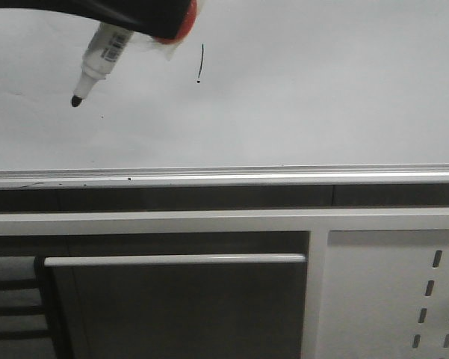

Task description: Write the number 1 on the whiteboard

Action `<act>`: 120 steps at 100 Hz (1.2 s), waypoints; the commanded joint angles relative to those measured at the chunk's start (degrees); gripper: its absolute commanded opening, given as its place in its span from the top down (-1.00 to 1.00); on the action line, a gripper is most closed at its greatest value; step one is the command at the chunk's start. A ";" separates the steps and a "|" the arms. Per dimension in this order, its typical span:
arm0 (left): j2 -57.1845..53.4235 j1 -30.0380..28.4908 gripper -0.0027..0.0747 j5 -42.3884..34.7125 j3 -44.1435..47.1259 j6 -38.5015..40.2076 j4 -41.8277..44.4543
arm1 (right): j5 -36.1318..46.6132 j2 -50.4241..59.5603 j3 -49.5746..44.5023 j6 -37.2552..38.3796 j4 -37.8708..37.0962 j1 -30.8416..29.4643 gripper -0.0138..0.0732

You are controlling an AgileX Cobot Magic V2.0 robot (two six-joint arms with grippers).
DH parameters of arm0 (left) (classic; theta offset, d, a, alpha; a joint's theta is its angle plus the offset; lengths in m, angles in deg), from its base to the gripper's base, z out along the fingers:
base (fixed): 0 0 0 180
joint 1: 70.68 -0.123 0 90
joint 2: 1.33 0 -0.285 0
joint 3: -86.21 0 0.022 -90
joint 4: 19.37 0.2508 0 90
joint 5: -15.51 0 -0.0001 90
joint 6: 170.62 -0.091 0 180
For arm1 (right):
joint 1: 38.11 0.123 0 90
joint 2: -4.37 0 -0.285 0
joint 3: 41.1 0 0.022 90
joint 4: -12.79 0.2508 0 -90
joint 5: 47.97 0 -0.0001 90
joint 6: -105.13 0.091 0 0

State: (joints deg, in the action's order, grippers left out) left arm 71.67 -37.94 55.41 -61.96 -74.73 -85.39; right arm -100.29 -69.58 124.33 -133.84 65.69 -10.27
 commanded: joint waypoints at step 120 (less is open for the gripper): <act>3.83 1.48 0.98 -51.94 -1.12 -0.78 -13.72 | 0.29 1.34 1.89 13.35 -5.16 -10.95 -0.40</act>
State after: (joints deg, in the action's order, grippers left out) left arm 75.28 -36.63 4.58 -60.24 -75.79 -100.33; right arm -102.02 -69.58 124.45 -120.46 57.80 -20.90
